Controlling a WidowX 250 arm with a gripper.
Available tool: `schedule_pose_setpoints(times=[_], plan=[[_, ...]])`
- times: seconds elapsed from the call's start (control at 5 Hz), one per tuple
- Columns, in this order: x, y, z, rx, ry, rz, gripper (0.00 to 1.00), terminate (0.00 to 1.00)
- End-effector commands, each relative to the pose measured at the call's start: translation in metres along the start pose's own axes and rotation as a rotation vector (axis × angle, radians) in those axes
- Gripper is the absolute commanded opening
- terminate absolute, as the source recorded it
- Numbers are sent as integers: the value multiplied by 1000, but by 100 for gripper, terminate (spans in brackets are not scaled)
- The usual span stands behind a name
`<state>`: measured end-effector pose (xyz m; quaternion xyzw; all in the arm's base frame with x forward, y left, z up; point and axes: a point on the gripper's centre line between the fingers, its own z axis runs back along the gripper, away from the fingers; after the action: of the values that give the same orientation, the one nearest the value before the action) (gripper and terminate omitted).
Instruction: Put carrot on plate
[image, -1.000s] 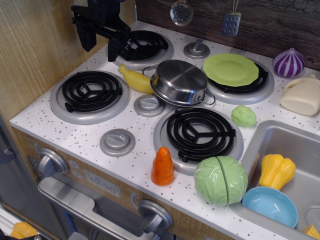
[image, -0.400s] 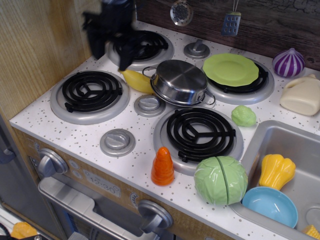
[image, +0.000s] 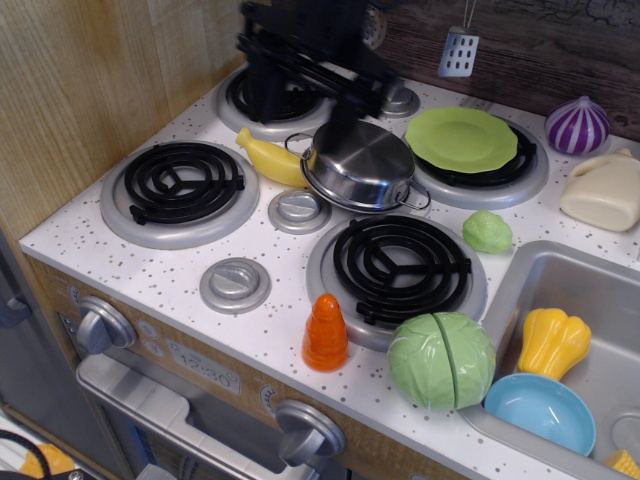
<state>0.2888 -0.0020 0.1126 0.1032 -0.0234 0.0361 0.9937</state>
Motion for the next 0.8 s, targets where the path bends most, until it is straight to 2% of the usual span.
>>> schedule_pose_setpoints(times=[0.0,0.2,0.6], plan=[[-26,-37,-2,-69,-67,60,100,0],[-42,-39,-4,-76,-42,96,100,0],[-58,-44,-17,-99,-61,111,100,0]])
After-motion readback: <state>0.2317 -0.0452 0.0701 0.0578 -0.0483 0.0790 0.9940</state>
